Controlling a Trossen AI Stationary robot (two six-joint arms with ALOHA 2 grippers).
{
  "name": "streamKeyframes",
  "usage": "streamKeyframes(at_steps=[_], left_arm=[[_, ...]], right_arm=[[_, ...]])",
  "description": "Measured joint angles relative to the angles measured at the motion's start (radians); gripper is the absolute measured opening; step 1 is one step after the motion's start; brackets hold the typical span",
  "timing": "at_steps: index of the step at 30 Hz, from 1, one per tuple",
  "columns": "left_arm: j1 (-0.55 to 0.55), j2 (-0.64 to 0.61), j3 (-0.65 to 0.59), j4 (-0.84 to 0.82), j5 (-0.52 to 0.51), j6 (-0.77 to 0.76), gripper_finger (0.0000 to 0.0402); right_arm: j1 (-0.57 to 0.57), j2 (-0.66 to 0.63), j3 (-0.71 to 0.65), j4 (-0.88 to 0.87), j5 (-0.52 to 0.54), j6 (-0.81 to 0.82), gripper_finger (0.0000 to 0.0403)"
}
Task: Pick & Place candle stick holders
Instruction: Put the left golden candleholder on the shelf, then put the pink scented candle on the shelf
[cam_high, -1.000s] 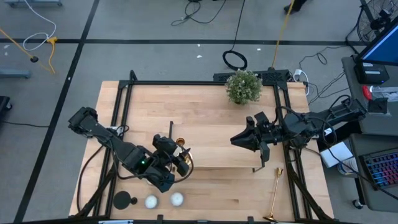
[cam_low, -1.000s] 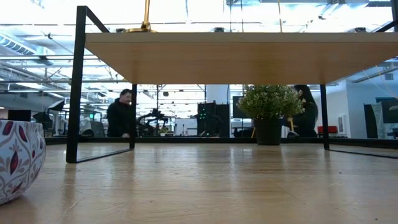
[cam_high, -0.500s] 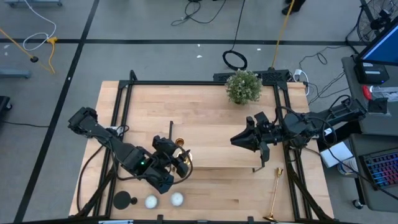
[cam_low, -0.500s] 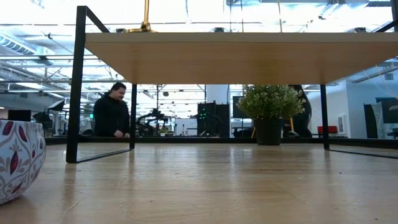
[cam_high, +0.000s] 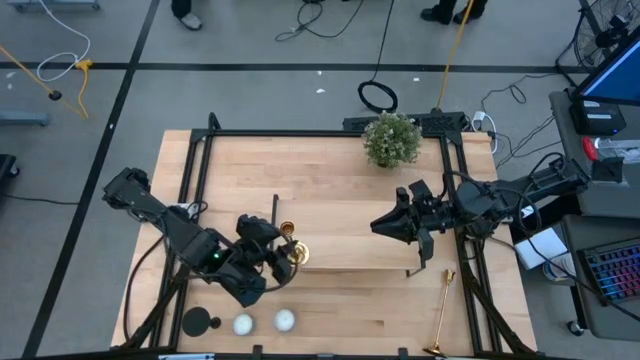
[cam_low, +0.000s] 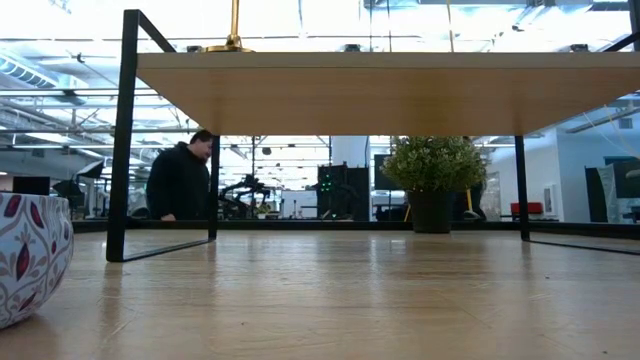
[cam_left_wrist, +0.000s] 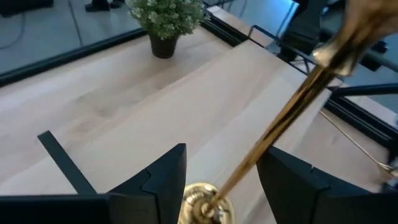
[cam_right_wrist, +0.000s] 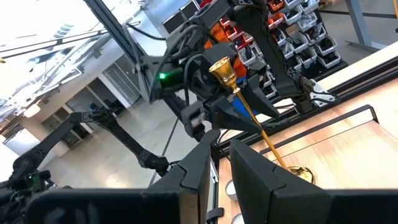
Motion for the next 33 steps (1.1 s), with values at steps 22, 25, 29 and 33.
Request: streamKeyframes(at_steps=[22, 25, 29, 33], left_arm=[[-0.005, -0.034, 0.000, -0.016, 0.570, -0.117, 0.0198], [0.005, -0.038, -0.001, -0.016, 0.674, -0.131, 0.0198], [0.021, -0.054, 0.000, -0.020, 0.784, -0.163, 0.0198], [0.033, -0.074, -0.001, -0.065, 0.799, -0.194, 0.0198]], right_arm=[[0.000, 0.000, 0.000, 0.000, 0.002, -0.025, 0.0061], [0.000, 0.000, 0.000, 0.000, 0.002, -0.032, 0.0061], [0.000, 0.000, 0.000, 0.000, 0.002, -0.050, 0.0061], [0.000, 0.000, 0.000, 0.001, 0.003, -0.062, 0.0061]])
